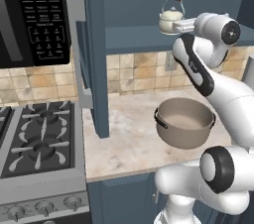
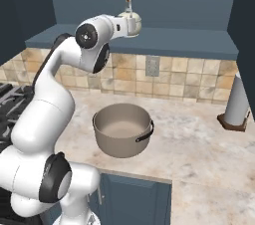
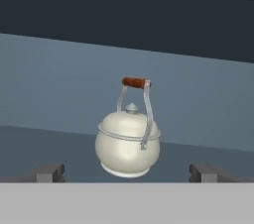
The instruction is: Pick the kettle from the cabinet and place it on a stove burner. Then pick the pot from the counter and place it on another stove burner. Finally, turn both burners on.
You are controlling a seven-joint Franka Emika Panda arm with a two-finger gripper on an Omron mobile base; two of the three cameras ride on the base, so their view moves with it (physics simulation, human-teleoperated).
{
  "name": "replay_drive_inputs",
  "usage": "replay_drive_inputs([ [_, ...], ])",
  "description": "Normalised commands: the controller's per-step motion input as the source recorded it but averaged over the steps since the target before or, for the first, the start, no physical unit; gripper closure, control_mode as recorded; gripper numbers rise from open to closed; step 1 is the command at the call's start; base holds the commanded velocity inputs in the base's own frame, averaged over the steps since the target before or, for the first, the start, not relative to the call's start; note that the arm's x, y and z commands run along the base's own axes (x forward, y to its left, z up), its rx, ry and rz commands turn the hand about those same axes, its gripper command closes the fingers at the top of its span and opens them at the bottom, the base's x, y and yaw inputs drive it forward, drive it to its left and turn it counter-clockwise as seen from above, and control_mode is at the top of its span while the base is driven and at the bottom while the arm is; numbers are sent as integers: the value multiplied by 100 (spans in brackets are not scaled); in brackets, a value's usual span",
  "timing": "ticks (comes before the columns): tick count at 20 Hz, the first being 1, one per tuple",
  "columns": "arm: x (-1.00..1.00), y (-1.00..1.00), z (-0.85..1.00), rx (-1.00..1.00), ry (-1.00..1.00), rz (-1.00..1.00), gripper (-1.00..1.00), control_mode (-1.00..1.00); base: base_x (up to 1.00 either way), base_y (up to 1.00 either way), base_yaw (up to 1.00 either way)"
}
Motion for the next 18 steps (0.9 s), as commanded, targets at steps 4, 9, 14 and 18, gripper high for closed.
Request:
replay_drive_inputs([
  [4,24,-4,0,0,-1,5,-100,-100,0,0,0],
  [9,20,-11,0,0,0,4,-100,-100,0,0,0],
  [14,19,-15,0,0,0,2,-100,-100,0,0,0],
  [18,15,-11,1,0,0,1,-100,-100,0,0,0],
])
